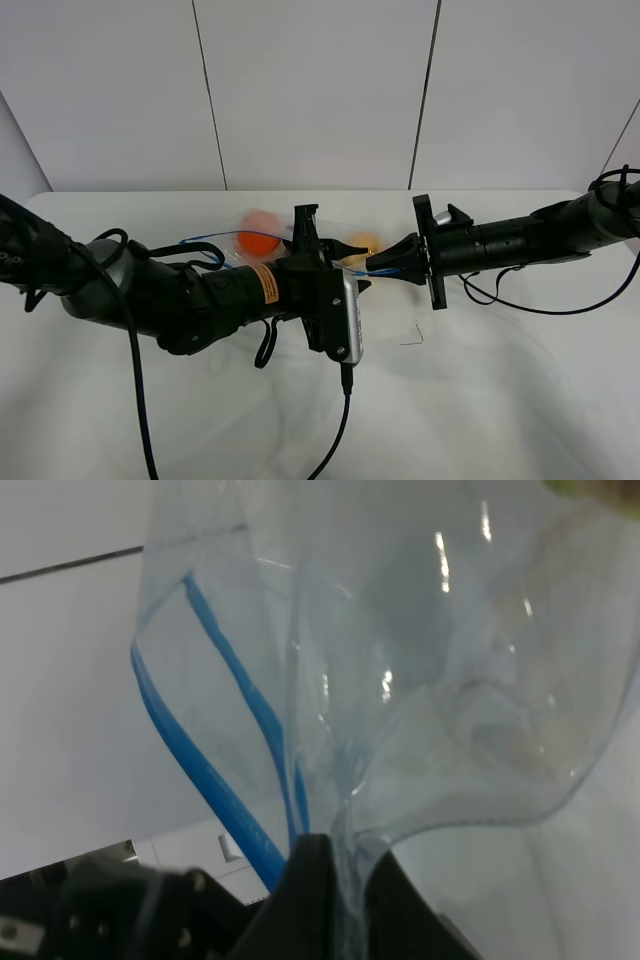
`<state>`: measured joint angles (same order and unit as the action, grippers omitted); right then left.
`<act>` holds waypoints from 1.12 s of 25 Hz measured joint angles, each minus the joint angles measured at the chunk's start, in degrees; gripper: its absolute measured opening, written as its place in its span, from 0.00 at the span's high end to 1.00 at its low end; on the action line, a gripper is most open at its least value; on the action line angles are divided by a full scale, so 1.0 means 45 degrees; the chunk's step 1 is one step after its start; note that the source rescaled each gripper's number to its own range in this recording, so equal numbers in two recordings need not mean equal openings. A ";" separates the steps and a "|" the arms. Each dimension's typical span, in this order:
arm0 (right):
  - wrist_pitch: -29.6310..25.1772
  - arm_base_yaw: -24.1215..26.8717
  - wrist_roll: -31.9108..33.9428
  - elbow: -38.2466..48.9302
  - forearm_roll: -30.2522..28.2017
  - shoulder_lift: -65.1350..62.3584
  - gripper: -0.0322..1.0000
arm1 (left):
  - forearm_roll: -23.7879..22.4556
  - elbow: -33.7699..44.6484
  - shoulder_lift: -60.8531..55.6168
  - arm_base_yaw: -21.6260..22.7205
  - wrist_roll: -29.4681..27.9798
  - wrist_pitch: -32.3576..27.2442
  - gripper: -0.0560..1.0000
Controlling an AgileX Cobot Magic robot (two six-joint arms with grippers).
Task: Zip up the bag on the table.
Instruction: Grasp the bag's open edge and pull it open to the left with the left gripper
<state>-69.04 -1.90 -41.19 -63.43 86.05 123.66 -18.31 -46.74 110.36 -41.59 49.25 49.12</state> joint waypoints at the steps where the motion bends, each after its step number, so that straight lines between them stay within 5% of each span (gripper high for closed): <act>1: 0.0000 0.0000 0.0000 0.0000 0.0000 0.0000 0.97 | 0.0000 0.0000 0.0000 0.0041 -0.0032 0.0000 0.42; 28: 0.0000 0.0000 0.0000 0.0000 0.0000 0.0000 0.97 | -0.0461 -0.0003 0.0000 0.0103 -0.1160 -0.0014 0.46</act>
<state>-69.04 -1.90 -41.19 -63.43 86.05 123.66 -20.38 -46.75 110.36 -41.13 44.03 49.05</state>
